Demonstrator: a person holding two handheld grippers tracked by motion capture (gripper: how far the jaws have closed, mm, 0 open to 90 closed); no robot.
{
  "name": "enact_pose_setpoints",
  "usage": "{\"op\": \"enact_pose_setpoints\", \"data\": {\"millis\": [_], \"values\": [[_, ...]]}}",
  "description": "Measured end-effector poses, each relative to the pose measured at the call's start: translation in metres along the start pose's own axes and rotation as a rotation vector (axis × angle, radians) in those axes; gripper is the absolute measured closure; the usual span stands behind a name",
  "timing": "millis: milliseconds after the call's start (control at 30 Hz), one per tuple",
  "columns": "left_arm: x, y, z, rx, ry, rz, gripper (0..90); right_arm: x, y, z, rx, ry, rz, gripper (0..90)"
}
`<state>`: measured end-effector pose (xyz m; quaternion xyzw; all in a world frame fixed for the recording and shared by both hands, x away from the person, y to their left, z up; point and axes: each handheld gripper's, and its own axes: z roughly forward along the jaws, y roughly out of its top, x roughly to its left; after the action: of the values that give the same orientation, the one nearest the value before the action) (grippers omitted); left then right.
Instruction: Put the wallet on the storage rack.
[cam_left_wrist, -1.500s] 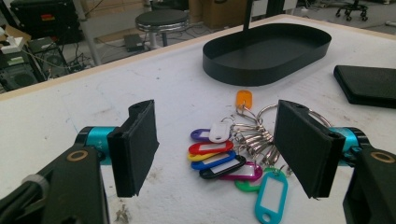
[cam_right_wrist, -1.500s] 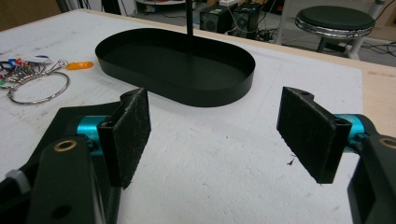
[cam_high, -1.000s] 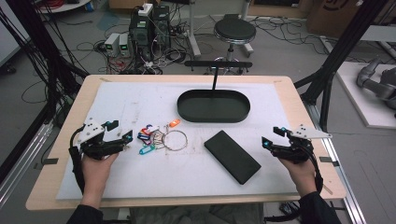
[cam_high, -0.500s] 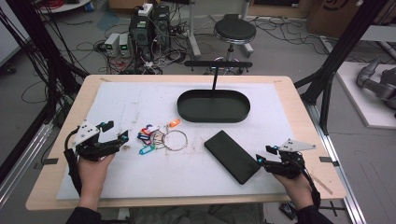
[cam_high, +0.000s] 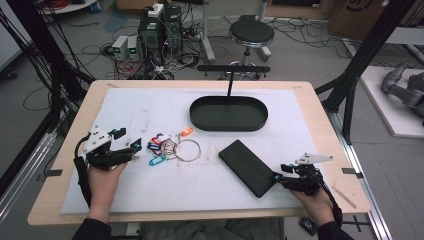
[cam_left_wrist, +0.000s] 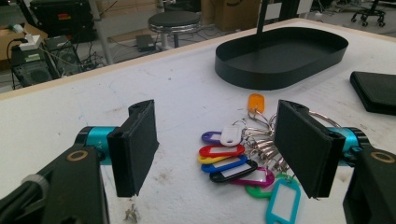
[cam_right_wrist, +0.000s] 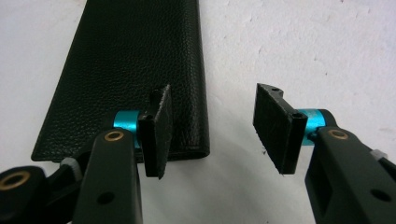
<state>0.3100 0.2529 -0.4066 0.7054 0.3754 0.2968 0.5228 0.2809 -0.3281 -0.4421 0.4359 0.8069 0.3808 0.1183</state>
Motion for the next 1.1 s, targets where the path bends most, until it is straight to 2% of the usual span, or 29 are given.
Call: {"op": "enact_pose_setpoints", "data": {"millis": [67,200,233,300,333,367,400,600,700,800,967,1100], "values": [[0.0,0.0,0.0,0.001,0.0,0.001,30.3,-0.002,-0.001,0.002,0.016,0.039,0.074,48.7],[0.0,0.0,0.0,0.003,0.003,0.003,30.3,-0.008,-0.001,0.004,0.036,0.084,0.162,48.7],[0.0,0.0,0.0,0.004,0.002,0.003,30.3,-0.01,-0.002,0.005,0.044,0.106,0.198,49.0],[0.0,0.0,0.0,0.004,0.003,0.003,30.3,-0.01,-0.002,0.005,0.045,0.106,0.199,50.2],[0.0,0.0,0.0,0.002,0.002,0.002,30.3,-0.01,-0.001,0.005,0.051,0.117,0.209,56.7],[0.0,0.0,0.0,0.002,0.003,0.002,30.3,-0.011,-0.002,0.006,0.052,0.154,0.218,66.6],[-0.001,0.001,0.0,0.003,0.004,0.002,30.3,-0.01,-0.001,0.005,0.052,0.171,0.221,67.7],[-0.003,0.002,0.0,-0.003,0.004,0.006,30.3,-0.007,0.004,0.002,0.054,0.146,0.158,78.0],[-0.004,0.002,0.0,-0.003,0.001,0.007,30.3,0.0,0.009,0.001,0.036,0.118,0.09,80.0],[-0.004,0.002,0.0,-0.003,-0.002,0.013,30.3,0.009,0.016,-0.003,-0.024,0.094,0.012,81.4],[-0.006,0.003,-0.002,-0.026,-0.018,-0.003,30.3,0.027,0.025,-0.009,-0.111,0.033,-0.149,82.3],[-0.009,0.006,-0.003,-0.054,-0.039,-0.005,30.4,0.039,0.03,-0.013,-0.169,0.017,-0.272,82.6]]}}
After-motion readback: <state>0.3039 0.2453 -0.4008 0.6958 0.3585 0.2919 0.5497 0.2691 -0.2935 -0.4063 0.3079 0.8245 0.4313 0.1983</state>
